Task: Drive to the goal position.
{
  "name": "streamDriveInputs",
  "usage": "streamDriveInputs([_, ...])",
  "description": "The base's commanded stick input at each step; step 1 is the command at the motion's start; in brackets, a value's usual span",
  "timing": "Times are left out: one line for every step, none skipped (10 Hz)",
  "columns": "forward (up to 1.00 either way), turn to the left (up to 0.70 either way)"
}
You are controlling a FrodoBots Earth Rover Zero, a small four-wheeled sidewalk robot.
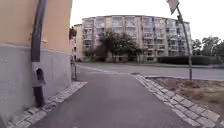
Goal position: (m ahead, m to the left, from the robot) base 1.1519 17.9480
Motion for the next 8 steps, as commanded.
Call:
streamDriveInputs([0.45, 0.00])
streamDriveInputs([0.45, 0.00])
streamDriveInputs([0.45, 0.00])
streamDriveInputs([0.45, 0.00])
streamDriveInputs([0.45, 0.00])
streamDriveInputs([0.45, 0.00])
streamDriveInputs([0.45, 0.00])
streamDriveInputs([0.45, 0.00])
